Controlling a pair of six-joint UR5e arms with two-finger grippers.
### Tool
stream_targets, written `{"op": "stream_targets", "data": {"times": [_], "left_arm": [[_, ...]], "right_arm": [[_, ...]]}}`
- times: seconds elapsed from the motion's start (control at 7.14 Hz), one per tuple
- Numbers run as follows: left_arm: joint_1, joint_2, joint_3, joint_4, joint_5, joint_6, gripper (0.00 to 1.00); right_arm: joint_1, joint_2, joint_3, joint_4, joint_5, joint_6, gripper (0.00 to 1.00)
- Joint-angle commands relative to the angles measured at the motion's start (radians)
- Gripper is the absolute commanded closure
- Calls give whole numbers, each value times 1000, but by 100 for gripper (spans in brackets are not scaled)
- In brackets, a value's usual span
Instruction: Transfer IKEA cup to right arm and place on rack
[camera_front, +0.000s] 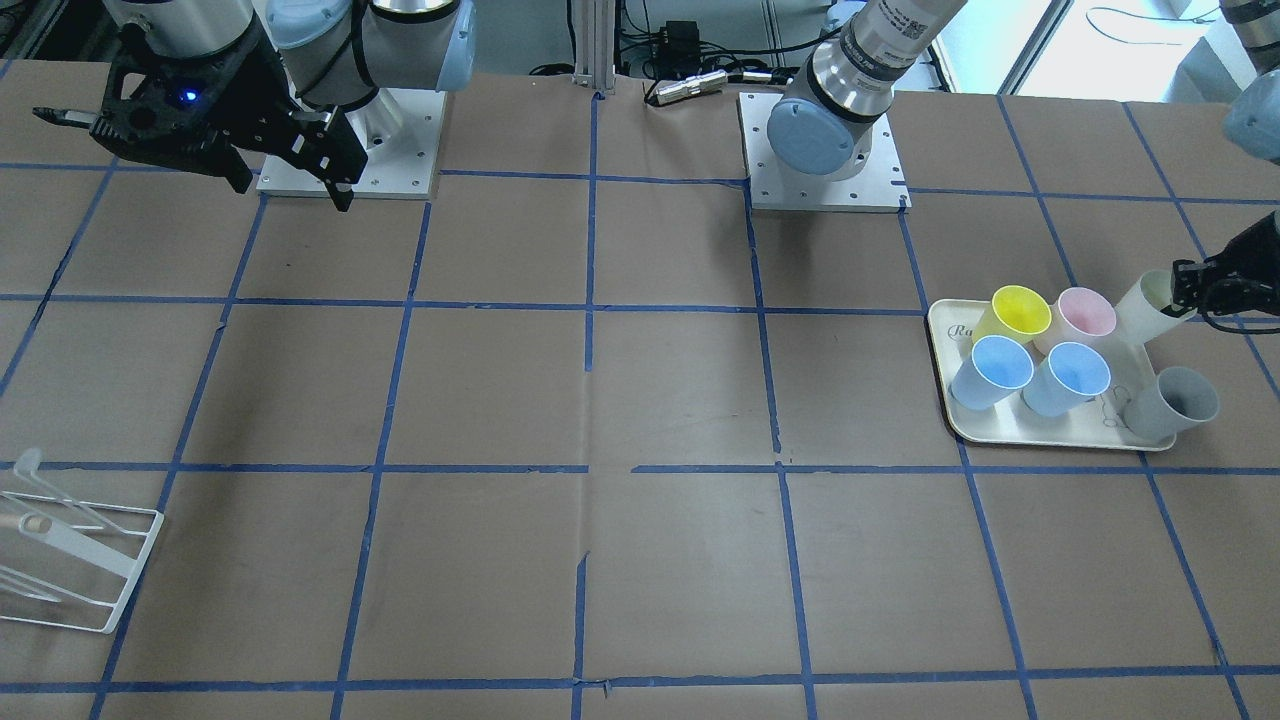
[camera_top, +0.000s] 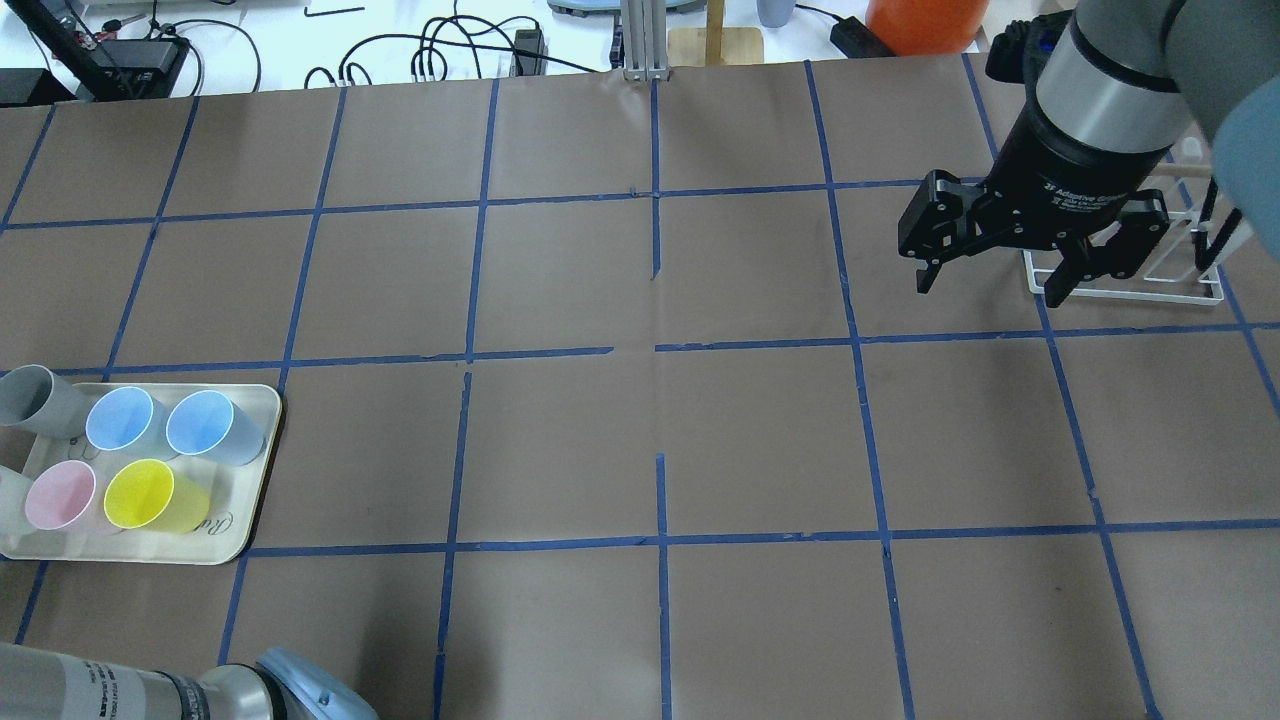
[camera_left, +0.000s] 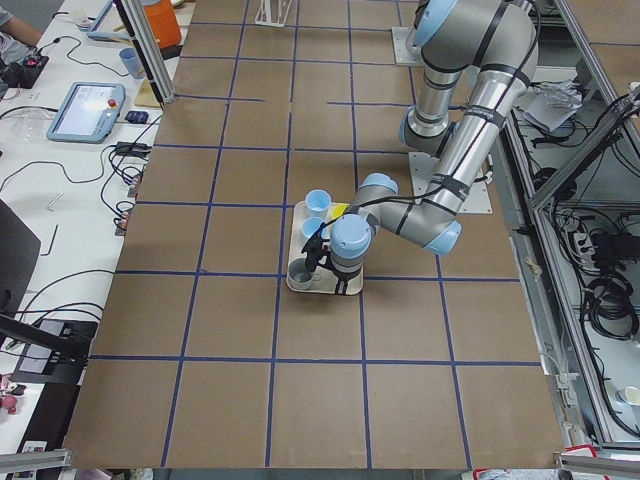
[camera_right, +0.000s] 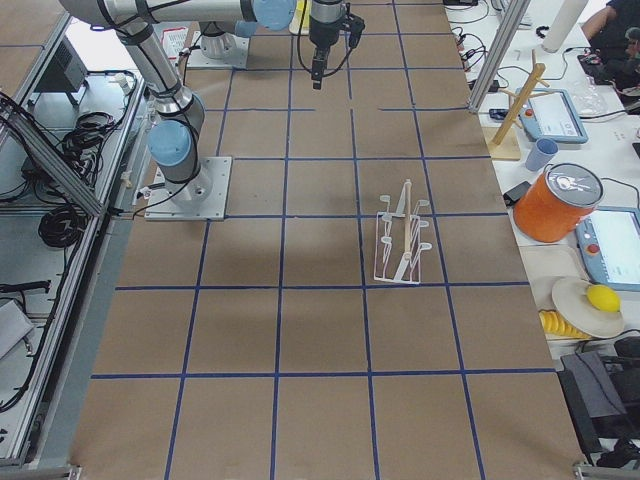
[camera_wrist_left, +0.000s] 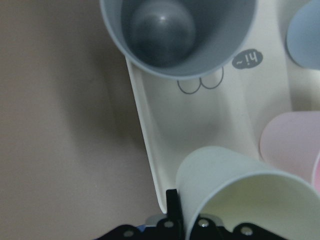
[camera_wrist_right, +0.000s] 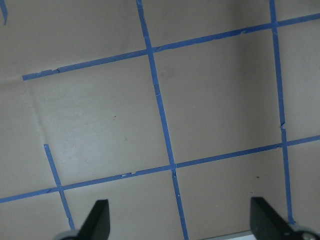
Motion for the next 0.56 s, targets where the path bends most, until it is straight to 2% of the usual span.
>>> {"op": "stream_targets", "data": {"times": [0.0, 0.14, 0.42], "left_arm": [[-11, 78, 169, -309, -118, -2, 100], [-60, 92, 261, -449, -170, -8, 100], [-213, 110, 337, -597, -395, -121, 100]], "right_arm": [[-1, 1, -1, 1, 0, 1, 0], [-1, 4, -1, -2, 3, 1, 0], [-44, 8, -11, -2, 131, 43, 0]]}}
